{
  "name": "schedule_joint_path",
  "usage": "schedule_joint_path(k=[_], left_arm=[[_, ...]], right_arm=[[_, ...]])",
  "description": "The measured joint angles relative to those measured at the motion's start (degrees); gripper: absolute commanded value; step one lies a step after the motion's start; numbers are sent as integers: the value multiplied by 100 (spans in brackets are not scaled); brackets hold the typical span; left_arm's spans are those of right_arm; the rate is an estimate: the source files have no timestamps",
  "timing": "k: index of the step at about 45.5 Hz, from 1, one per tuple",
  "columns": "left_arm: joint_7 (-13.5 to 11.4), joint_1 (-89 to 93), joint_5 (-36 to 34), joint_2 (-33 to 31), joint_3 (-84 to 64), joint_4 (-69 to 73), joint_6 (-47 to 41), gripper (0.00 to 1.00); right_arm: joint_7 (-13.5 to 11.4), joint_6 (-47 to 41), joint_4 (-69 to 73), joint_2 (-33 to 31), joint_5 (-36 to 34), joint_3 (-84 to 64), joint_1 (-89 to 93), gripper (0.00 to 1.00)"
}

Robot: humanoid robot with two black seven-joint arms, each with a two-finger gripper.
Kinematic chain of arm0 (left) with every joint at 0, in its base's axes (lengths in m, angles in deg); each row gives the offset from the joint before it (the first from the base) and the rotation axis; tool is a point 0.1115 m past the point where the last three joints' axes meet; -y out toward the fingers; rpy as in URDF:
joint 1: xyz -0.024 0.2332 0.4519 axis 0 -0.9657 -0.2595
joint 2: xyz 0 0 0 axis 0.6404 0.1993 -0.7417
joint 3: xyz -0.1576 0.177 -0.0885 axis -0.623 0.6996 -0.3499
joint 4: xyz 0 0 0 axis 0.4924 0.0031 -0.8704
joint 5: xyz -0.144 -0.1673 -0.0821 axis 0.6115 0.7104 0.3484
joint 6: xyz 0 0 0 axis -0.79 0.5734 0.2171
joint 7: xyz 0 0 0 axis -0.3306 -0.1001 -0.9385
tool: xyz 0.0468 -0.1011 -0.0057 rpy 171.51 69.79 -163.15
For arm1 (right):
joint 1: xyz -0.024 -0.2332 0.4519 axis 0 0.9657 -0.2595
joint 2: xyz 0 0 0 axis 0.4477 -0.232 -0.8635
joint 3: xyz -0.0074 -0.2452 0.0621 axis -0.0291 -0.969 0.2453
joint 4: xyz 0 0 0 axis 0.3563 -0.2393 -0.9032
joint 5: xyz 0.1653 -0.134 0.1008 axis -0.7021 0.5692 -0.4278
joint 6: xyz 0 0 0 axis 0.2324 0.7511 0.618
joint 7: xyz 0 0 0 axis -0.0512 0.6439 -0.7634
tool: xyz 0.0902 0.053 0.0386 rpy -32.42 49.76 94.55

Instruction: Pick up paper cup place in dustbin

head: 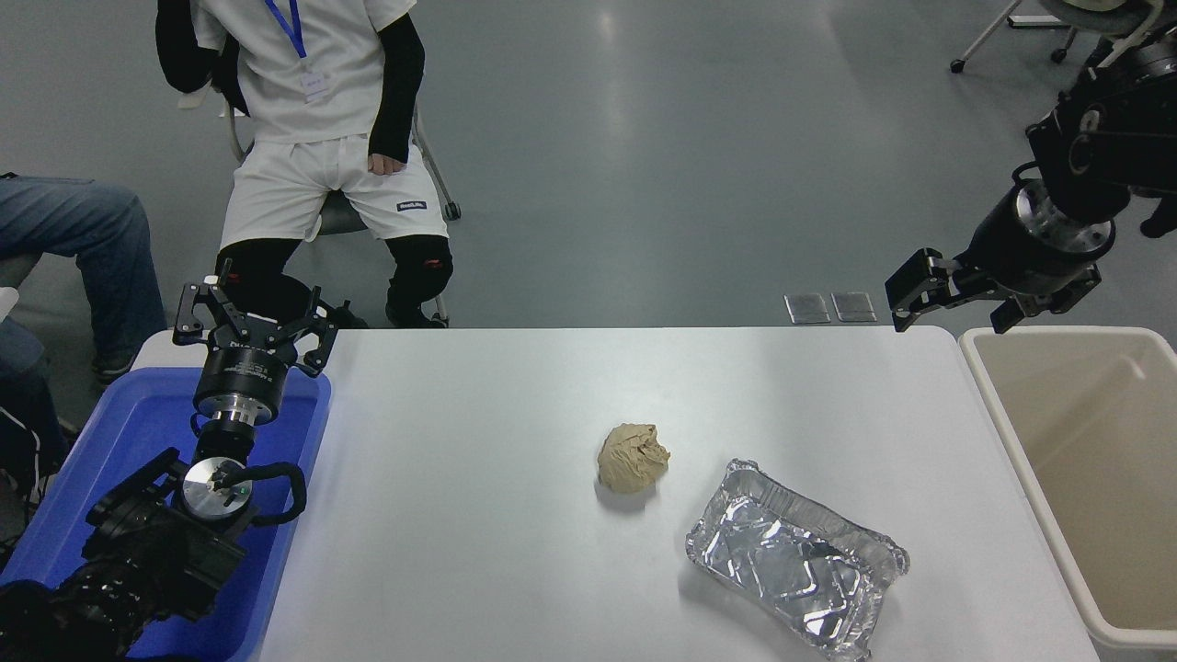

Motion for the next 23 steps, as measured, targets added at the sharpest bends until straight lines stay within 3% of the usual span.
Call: schedule_joint_path(k=[23], left_arm=[[0,0,-4,-1,0,-1,-1,99]], right_arm=[[-3,-52,422,355,11,446,-424,100]])
